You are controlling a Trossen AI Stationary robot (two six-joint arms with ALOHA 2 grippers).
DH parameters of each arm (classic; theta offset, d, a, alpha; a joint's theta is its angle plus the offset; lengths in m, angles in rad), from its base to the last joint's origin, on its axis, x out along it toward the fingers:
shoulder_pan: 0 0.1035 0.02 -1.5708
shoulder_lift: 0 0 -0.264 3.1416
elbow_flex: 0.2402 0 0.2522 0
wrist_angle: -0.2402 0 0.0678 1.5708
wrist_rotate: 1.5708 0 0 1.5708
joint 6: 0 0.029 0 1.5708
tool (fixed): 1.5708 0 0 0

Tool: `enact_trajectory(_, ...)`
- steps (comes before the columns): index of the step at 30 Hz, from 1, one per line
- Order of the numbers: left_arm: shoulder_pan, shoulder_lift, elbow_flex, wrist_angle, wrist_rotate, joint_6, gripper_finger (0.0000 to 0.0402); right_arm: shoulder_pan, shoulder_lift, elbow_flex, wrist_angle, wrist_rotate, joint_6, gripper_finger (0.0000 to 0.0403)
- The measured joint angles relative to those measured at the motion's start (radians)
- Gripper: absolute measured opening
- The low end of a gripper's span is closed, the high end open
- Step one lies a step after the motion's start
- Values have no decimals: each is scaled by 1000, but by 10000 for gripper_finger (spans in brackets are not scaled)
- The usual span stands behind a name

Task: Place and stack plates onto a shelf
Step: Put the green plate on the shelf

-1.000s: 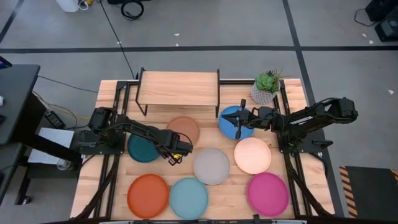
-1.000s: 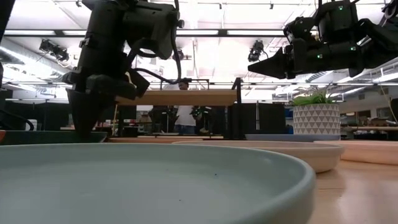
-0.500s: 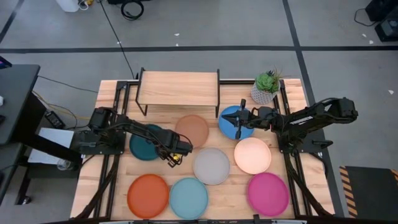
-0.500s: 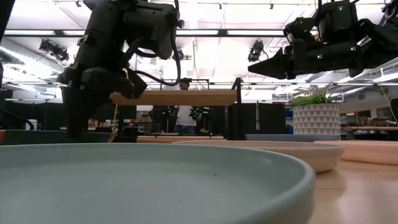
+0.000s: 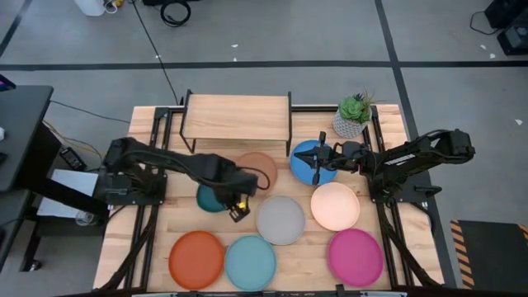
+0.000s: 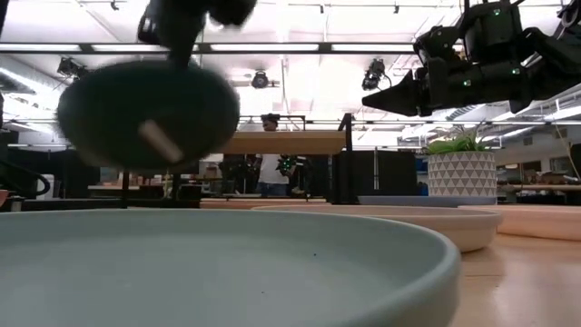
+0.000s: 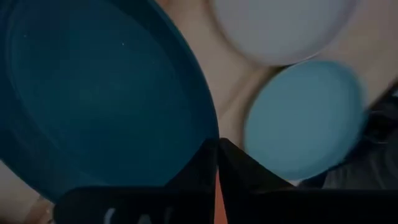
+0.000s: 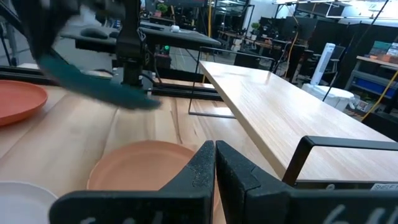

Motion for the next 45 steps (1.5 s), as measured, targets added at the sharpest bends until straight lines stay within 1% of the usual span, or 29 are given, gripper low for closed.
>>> enact_trajectory(3,-3,-8,138,-94,-42,18,11,0,0,0,-4,0,0,19)
enact_trajectory(6,-15,-14,289,-172,-112,45,11,0,0,0,-8,0,0,19)
enact_trajectory(10,-9,-14,470,-336,-295,47,11,0,0,0,-9,0,6,19)
enact_trajectory(12,15,-16,515,-356,-371,54,11,0,0,0,-9,0,7,19)
enact_trajectory(16,94,-31,537,-352,-439,136,11,0,0,0,-7,0,8,19)
enact_trajectory(18,153,-30,536,-355,-443,189,11,0,0,0,-3,0,8,19)
enact_trajectory(23,303,2,535,-356,-410,338,11,0,0,0,-1,0,8,19)
enact_trajectory(28,395,43,535,-354,-389,469,11,0,0,0,-4,0,8,19)
enact_trajectory(32,418,108,535,-354,-383,548,11,0,0,0,-8,0,8,19)
enact_trajectory(36,430,187,534,-353,-310,625,11,0,0,0,-8,0,8,19)
enact_trajectory(37,434,203,534,-353,-305,645,11,0,0,0,-8,0,8,19)
enact_trajectory(42,448,245,534,-353,-314,721,11,0,0,0,-19,0,8,19)
enact_trajectory(45,458,250,534,-353,-333,736,11,0,0,0,-24,0,8,19)
